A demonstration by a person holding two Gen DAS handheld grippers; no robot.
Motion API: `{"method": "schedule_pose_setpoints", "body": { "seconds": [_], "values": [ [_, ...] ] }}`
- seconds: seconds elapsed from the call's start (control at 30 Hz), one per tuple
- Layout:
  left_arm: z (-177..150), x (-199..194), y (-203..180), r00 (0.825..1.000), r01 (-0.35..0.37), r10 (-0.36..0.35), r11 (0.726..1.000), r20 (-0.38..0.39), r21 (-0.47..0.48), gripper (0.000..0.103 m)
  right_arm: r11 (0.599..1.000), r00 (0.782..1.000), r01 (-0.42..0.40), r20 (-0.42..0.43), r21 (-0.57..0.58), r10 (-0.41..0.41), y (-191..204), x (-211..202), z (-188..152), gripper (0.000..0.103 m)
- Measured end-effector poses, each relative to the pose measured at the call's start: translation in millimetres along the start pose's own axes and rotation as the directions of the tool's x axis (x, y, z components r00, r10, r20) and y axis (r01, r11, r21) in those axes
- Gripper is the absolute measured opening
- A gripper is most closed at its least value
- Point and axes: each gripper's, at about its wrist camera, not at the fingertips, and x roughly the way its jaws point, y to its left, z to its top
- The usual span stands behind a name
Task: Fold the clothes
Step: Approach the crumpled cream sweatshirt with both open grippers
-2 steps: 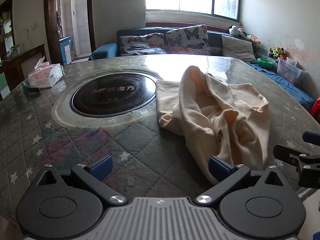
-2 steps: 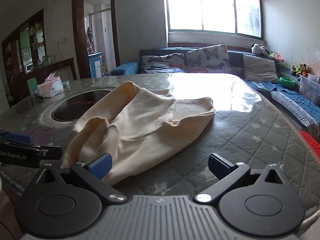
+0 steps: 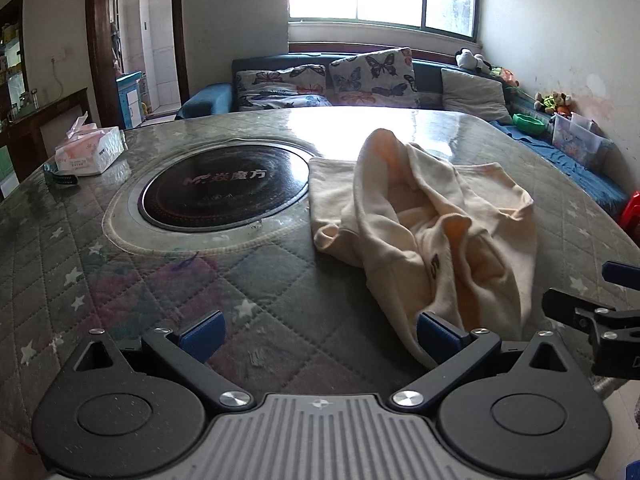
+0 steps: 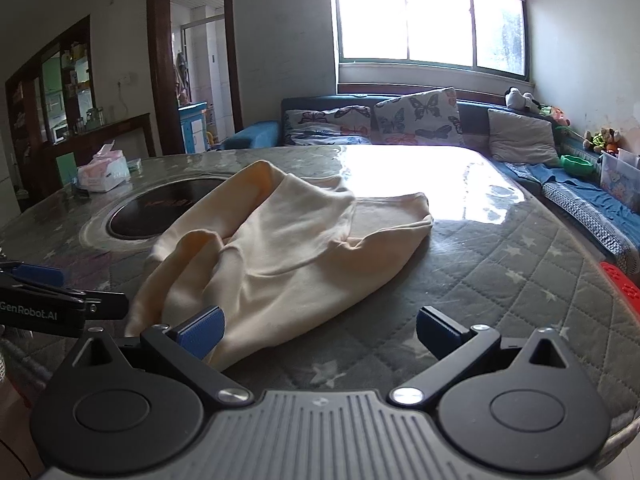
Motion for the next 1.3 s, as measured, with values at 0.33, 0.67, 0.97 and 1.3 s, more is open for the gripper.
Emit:
{"method": "schedule_pose_setpoints", "body": {
  "seconds": [0.33, 0.67, 0.97, 1.3],
  "values": [
    [-9, -5, -12, 0.999, 0.007, -0.005, 0.999, -0.042, 0.032, 0.103, 1.0, 1.0, 0.001, -0.001, -0.016, -0.001, 4, -10, -5, 0.103],
    [-16, -9, -17, 0.998, 0.012, -0.009, 0.999, -0.061, 0.042, 0.103, 1.0, 1.0, -0.012, -0.025, -0.027, 0.011, 7, -12, -7, 0.103],
    [-16, -9, -18, 0.998, 0.02, -0.016, 0.998, -0.069, 0.057, 0.103, 0.999, 0.999, -0.023, -0.025, -0.047, 0.022, 14, -16, -7, 0.103],
    [-17, -11, -21, 0.997, 0.019, -0.015, 0.998, -0.07, 0.064, 0.103, 0.998, 1.0, -0.021, -0.024, -0.051, 0.02, 16, -18, -9, 0.103]
  ]
}}
